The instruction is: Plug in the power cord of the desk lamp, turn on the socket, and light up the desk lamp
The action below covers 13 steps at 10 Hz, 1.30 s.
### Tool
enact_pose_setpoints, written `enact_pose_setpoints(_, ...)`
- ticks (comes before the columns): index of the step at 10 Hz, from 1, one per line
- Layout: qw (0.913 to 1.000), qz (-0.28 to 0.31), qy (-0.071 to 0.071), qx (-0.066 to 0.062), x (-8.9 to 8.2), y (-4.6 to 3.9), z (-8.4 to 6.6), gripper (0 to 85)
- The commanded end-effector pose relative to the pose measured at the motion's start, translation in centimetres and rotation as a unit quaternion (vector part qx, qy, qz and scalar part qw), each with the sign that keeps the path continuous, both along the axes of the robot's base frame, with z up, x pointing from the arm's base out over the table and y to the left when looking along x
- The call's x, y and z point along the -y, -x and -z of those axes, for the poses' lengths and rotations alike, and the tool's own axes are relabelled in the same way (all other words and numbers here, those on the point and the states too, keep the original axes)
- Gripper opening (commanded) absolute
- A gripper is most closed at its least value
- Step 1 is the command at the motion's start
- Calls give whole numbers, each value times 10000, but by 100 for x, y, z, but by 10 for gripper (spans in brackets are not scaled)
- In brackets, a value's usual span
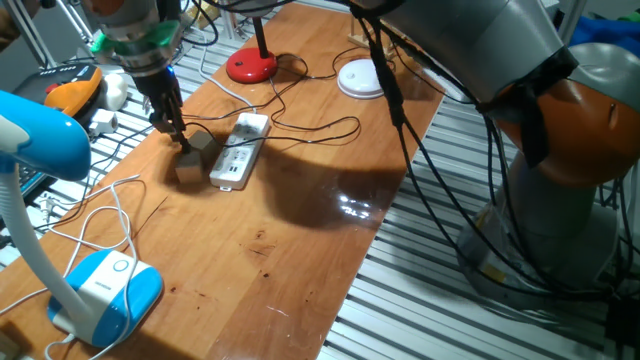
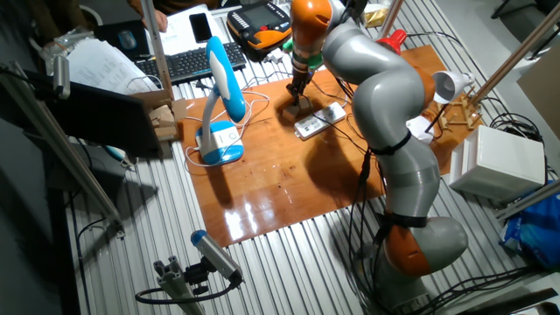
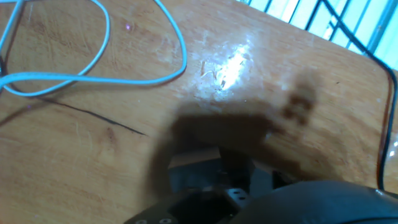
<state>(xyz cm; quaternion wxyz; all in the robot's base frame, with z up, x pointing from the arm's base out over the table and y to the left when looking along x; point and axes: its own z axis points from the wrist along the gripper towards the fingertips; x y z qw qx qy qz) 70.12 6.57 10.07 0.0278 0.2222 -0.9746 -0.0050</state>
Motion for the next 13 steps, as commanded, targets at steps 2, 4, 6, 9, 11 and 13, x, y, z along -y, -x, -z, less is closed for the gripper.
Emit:
enact_pose_setpoints(2,10000,22,4,31,-34,26,32,510)
enact_pose_setpoints(4,10000,14,-4,31,-17,26,54,510)
enact_pose_setpoints(6,10000,14,-50,31,-23,31,118,510)
enact_pose_setpoints(9,9999,15,-81,69,-27,55,164,510)
enact_pose_setpoints(11,9999,15,-81,115,-28,57,164,510)
enact_pose_setpoints(13,9999,7,-81,130,-25,62,173,340)
